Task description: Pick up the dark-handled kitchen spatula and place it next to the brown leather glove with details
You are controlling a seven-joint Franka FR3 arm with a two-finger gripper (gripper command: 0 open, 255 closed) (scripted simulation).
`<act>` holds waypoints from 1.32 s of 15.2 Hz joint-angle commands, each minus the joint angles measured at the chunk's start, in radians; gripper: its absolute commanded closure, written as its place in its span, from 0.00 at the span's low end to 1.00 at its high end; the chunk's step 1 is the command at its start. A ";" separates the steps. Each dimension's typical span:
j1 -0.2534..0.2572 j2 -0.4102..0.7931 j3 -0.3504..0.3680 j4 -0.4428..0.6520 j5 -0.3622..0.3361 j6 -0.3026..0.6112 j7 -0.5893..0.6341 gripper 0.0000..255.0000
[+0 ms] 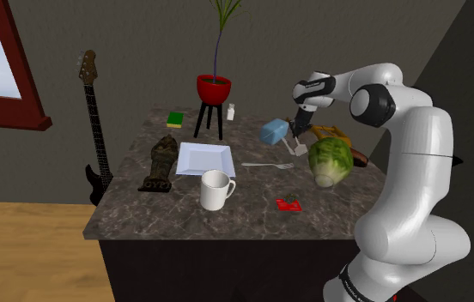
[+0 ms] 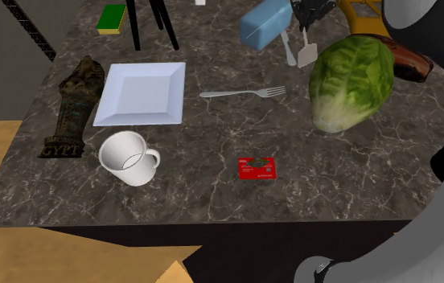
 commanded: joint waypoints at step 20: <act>0.000 -0.038 -0.001 0.031 -0.002 -0.068 0.000 0.00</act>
